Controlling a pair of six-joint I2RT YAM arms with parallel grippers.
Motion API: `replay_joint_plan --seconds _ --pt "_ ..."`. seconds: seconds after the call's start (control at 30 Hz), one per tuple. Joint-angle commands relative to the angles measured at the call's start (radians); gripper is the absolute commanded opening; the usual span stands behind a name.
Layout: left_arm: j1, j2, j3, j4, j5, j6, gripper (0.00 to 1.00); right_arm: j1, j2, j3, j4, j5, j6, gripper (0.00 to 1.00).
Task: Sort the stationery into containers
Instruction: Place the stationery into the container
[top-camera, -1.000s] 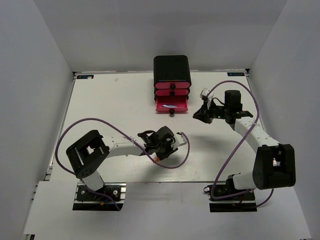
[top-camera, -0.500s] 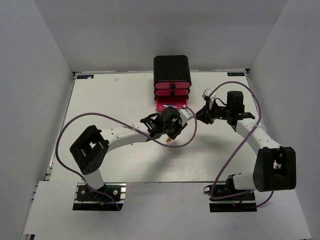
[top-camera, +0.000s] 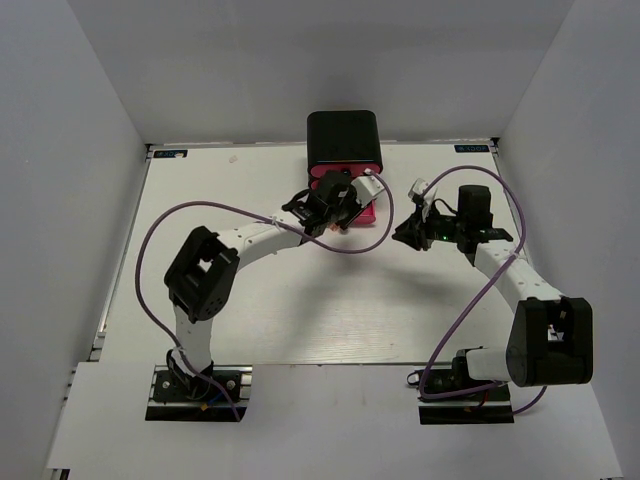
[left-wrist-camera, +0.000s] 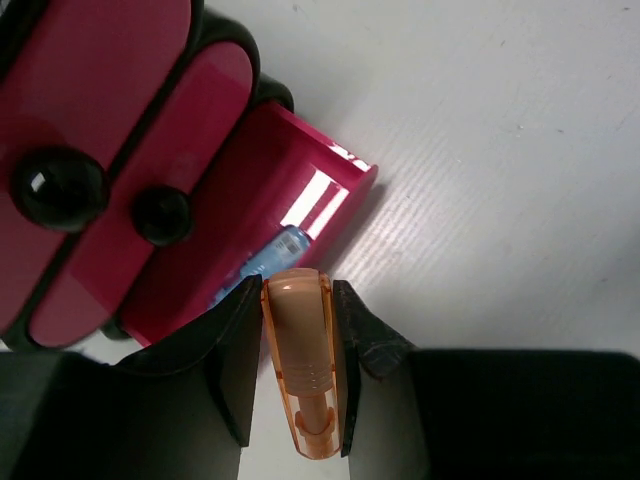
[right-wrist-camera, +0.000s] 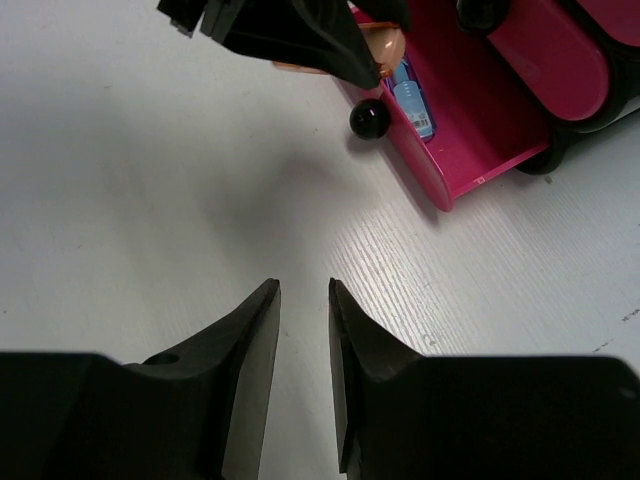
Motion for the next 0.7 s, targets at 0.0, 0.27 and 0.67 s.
replay_joint_plan --seconds 0.0,0.27,0.67 --pt "0.008 -0.001 0.061 0.049 0.116 0.212 0.05 -0.006 -0.030 -0.012 0.032 -0.008 -0.008 0.32" --pt "0.027 0.059 0.097 0.079 0.160 0.384 0.05 -0.006 -0.023 -0.007 0.030 -0.002 -0.022 0.32" --pt "0.027 0.137 0.065 0.201 0.021 0.470 0.05 -0.011 -0.018 -0.004 0.009 0.003 -0.032 0.32"
